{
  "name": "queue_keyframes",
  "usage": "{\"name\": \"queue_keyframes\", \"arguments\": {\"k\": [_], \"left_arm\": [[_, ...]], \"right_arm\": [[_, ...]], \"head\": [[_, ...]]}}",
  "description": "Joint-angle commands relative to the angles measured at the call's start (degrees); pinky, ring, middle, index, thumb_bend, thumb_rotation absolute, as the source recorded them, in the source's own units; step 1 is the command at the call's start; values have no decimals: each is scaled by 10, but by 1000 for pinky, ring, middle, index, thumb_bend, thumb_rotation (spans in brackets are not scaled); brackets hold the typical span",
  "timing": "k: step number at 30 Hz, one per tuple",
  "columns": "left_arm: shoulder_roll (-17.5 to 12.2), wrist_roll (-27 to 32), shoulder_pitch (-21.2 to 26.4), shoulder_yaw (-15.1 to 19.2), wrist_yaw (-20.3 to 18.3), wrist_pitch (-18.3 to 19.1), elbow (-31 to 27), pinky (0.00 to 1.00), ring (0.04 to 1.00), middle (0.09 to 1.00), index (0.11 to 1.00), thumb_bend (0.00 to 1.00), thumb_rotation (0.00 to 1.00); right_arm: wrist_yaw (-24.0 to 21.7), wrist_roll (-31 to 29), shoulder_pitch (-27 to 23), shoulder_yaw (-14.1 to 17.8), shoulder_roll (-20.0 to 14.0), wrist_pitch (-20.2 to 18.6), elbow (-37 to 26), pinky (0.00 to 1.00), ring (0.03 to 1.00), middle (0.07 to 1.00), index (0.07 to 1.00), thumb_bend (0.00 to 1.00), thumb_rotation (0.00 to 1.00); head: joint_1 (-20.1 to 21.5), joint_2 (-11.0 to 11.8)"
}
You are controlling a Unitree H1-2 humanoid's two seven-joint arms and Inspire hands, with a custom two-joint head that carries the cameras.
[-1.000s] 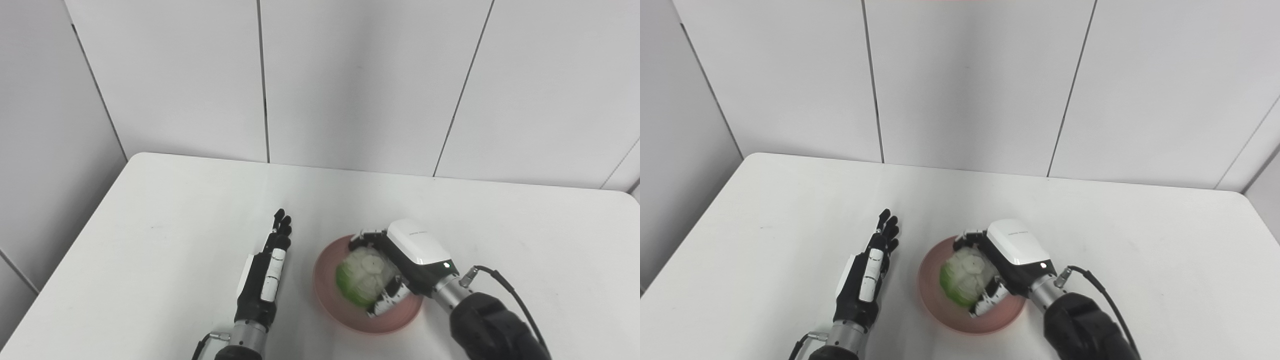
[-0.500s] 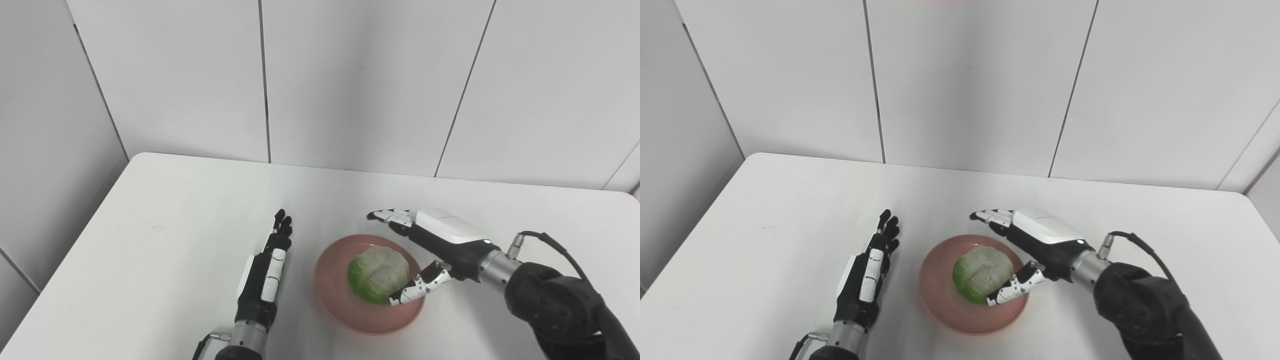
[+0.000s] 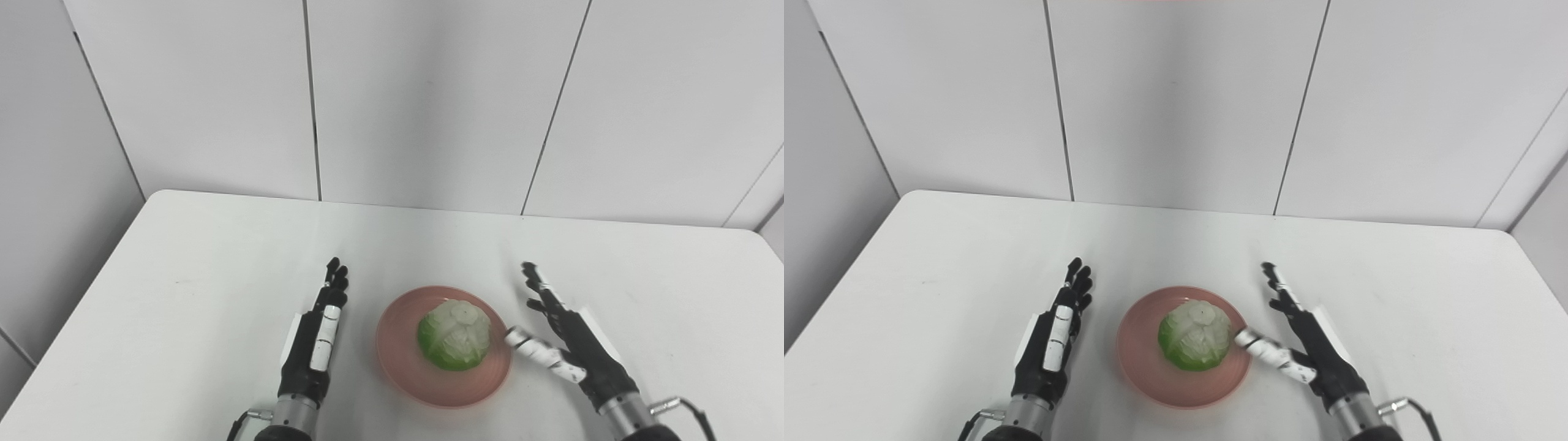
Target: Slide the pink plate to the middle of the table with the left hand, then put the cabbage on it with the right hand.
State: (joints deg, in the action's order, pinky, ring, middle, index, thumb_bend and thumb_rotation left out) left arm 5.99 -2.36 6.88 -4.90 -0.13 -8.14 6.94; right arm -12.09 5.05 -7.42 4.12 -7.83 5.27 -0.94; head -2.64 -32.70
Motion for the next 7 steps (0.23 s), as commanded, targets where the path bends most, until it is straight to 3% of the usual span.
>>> {"name": "queue_keyframes", "arguments": {"k": [1, 4, 7], "left_arm": [[-2, 2, 12, 2, 1, -27, -15, 1000, 1000, 1000, 1000, 687, 1000], [-2, 12, 12, 6, -2, -25, -18, 1000, 1000, 1000, 1000, 646, 1000], [-5, 18, 11, 8, -5, -28, -16, 1000, 1000, 1000, 1000, 624, 994]], "right_arm": [[33, -38, -22, 15, 22, 67, 18, 998, 1000, 1000, 1000, 763, 825], [54, -66, -27, 25, 45, 92, 47, 1000, 1000, 1000, 1000, 763, 834], [65, -85, -27, 28, 56, 93, 62, 1000, 1000, 1000, 1000, 814, 862]], "head": [[-1, -1], [4, 1], [10, 5]]}}
